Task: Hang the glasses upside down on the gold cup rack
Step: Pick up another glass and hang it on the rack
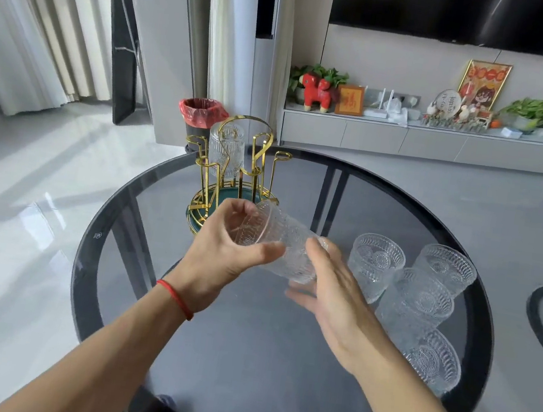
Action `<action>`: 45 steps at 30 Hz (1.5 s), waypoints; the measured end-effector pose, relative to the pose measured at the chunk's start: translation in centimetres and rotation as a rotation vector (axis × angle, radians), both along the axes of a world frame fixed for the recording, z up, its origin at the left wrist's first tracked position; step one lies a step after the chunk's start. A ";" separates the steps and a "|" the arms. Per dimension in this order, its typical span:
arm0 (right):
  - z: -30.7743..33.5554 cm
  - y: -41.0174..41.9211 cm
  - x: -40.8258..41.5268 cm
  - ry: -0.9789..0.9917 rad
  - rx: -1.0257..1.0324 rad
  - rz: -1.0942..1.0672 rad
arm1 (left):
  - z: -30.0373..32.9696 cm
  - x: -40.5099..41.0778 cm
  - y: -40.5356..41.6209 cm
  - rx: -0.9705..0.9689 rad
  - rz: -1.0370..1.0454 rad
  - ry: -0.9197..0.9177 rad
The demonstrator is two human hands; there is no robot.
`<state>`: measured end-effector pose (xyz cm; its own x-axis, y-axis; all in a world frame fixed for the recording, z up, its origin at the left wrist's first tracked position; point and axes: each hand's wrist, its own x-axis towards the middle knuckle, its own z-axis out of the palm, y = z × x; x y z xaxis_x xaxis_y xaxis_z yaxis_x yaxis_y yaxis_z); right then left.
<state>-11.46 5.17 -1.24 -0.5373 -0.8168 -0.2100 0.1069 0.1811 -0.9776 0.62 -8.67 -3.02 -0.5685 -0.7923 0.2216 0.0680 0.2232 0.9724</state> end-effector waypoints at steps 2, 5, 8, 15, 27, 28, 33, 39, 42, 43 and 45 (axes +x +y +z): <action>0.2 -1.1 0.3 -0.387 -0.121 -0.029 | -0.4 0.1 -0.2 0.070 -0.027 0.033; 0.3 -2.2 -0.1 -0.458 -0.177 -0.108 | -0.8 0.5 -1.0 0.082 -0.091 -0.001; 0.1 -3.3 -0.8 -0.259 -0.166 -0.166 | -1.2 0.9 -2.1 -0.025 -0.157 -0.162; 3.0 -6.1 -5.8 0.375 -0.028 -0.258 | -4.4 0.5 -4.9 -0.494 0.049 -0.584; 8.9 -15.6 -12.3 0.402 -0.195 -0.318 | -8.4 -1.4 -5.0 -0.771 0.256 -0.774; 9.4 -16.6 -12.4 0.425 -0.201 -0.297 | -8.4 -1.4 -5.1 -0.771 0.259 -0.772; 10.7 -20.9 -12.7 0.514 -0.169 -0.219 | -8.6 -1.5 -5.2 -0.782 0.252 -0.832; 11.1 -23.6 -13.0 0.575 -0.135 0.012 | -8.4 -1.6 -5.2 -0.772 0.254 -0.864; 10.7 -24.3 -13.5 0.597 -0.081 0.099 | -8.1 -1.5 -5.1 -0.772 0.257 -0.850; 10.5 -24.5 -13.7 0.595 -0.058 0.121 | -8.1 -1.5 -5.0 -0.769 0.256 -0.847; 10.2 -24.9 -14.2 0.576 -0.016 0.177 | -8.1 -1.6 -5.0 -0.770 0.257 -0.848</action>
<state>-25.62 -19.72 8.93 -0.4168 -0.9048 0.0879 -0.4709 0.1322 -0.8722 -0.94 -13.68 -11.12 -0.6072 -0.7273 0.3199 -0.6695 0.6851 0.2871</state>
